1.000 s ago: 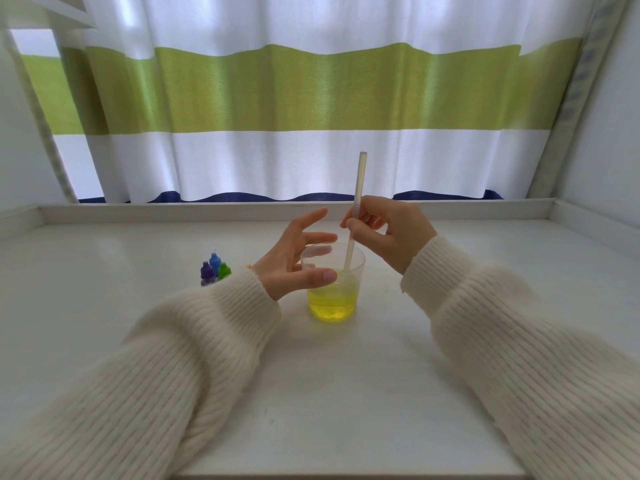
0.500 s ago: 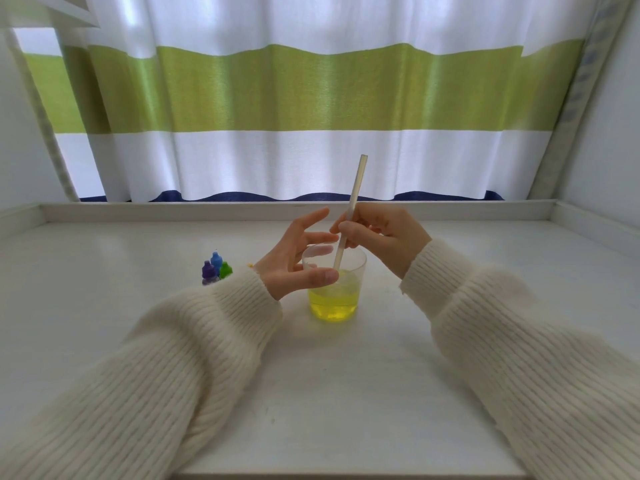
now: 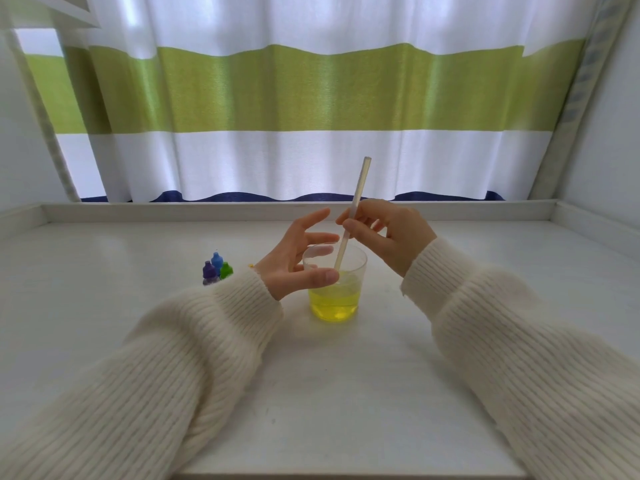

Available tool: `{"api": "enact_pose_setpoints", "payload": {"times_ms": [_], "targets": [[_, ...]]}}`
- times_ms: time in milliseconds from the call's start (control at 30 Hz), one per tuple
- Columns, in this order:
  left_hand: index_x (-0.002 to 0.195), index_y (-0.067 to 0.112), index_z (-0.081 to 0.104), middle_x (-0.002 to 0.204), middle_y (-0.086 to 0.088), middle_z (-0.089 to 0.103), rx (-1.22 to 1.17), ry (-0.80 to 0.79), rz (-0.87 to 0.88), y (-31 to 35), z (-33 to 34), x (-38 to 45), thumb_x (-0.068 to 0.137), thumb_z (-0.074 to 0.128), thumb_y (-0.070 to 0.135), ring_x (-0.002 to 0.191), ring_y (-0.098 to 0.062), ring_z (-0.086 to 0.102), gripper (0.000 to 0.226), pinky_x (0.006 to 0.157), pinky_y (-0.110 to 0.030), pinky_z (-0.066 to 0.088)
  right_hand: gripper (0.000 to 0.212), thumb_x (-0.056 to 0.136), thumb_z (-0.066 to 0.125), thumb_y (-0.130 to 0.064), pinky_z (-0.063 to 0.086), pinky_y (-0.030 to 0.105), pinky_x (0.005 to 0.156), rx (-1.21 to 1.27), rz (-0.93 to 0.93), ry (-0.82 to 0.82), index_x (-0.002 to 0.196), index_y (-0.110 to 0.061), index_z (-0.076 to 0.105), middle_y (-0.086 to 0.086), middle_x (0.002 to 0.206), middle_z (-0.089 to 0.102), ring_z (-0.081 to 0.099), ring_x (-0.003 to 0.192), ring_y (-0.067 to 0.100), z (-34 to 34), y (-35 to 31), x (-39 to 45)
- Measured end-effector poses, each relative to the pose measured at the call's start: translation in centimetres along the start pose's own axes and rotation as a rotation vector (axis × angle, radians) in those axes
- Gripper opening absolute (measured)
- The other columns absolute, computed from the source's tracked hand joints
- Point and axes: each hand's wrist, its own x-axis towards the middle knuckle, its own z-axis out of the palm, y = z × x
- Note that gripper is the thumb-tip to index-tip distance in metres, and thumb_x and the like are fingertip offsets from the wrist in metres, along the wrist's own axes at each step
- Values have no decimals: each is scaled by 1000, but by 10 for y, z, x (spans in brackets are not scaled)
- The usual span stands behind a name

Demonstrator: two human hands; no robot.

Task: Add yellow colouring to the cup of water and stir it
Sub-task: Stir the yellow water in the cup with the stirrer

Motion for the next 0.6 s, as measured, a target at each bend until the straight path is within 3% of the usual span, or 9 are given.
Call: {"api": "enact_pose_setpoints", "payload": {"times_ms": [267, 600], "targets": [[111, 69, 26, 120, 23, 46, 5, -6, -1, 1, 0, 0, 41, 76, 65, 108, 8, 49, 85, 76, -18, 48, 10, 83, 46, -35, 40, 7, 64, -22, -6, 18, 81, -31, 55, -17, 75, 57, 54, 72, -3, -2, 3, 0], [113, 67, 26, 120, 24, 46, 12, 0, -3, 0, 0, 0, 43, 76, 63, 109, 6, 49, 86, 78, -20, 48, 10, 84, 51, -19, 43, 7, 65, 65, -2, 10, 79, -18, 60, -12, 68, 57, 53, 66, 0, -5, -6, -2]]}}
